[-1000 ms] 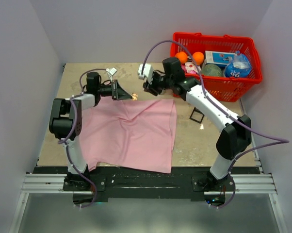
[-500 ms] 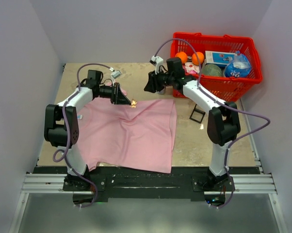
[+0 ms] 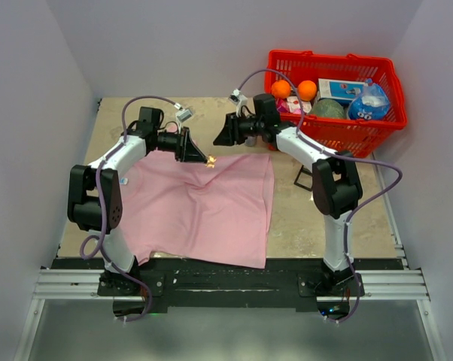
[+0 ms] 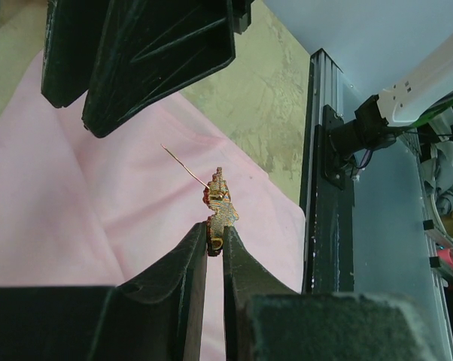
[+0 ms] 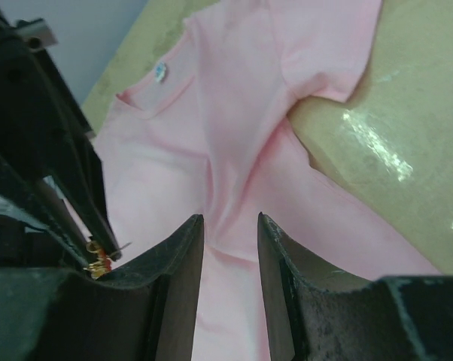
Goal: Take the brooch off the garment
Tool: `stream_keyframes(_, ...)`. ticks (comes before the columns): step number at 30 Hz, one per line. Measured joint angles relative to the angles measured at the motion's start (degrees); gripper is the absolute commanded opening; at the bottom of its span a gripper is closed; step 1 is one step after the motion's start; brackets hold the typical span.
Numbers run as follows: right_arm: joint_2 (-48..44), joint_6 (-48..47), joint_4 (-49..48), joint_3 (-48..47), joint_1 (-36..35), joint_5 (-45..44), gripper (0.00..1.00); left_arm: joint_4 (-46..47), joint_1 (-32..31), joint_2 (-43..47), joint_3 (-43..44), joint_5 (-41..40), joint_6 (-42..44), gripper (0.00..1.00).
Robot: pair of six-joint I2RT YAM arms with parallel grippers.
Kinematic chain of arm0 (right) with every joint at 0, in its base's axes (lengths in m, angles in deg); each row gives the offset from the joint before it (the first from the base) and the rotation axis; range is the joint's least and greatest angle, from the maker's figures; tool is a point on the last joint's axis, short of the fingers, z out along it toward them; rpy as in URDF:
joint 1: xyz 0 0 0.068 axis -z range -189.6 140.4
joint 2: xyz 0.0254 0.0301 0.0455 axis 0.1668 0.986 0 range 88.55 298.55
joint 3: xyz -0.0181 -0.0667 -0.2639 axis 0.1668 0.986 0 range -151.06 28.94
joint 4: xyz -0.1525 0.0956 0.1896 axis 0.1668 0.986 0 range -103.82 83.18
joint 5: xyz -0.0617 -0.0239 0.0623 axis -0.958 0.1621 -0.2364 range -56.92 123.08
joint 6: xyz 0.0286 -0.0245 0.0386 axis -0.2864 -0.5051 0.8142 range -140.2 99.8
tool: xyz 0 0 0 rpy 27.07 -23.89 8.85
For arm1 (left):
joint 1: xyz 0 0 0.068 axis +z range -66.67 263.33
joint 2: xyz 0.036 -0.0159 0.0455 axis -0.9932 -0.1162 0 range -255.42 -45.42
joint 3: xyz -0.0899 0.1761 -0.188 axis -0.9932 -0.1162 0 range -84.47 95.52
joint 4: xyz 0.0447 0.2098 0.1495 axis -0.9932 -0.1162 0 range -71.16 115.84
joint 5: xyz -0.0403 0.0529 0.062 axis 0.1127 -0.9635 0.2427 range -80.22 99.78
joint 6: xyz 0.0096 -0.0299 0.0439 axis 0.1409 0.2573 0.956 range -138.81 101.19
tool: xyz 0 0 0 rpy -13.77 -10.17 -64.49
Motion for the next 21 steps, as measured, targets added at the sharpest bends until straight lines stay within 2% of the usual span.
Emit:
stream_keyframes(10, 0.0, 4.3, -7.0, 0.0, 0.0, 7.3, 0.38, 1.3, -0.1, -0.3, 0.0, 0.1, -0.8, 0.0)
stream_keyframes(17, 0.0, 4.3, -7.6, 0.1, 0.0, 8.9, 0.37, 2.5, -0.4, -0.9, 0.0, 0.1, -2.0, 0.0)
stream_keyframes(21, 0.0, 3.8, -7.1, 0.4, 0.0, 6.5, 0.36, 2.6, -0.7, -0.9, 0.0, 0.4, -2.1, 0.0)
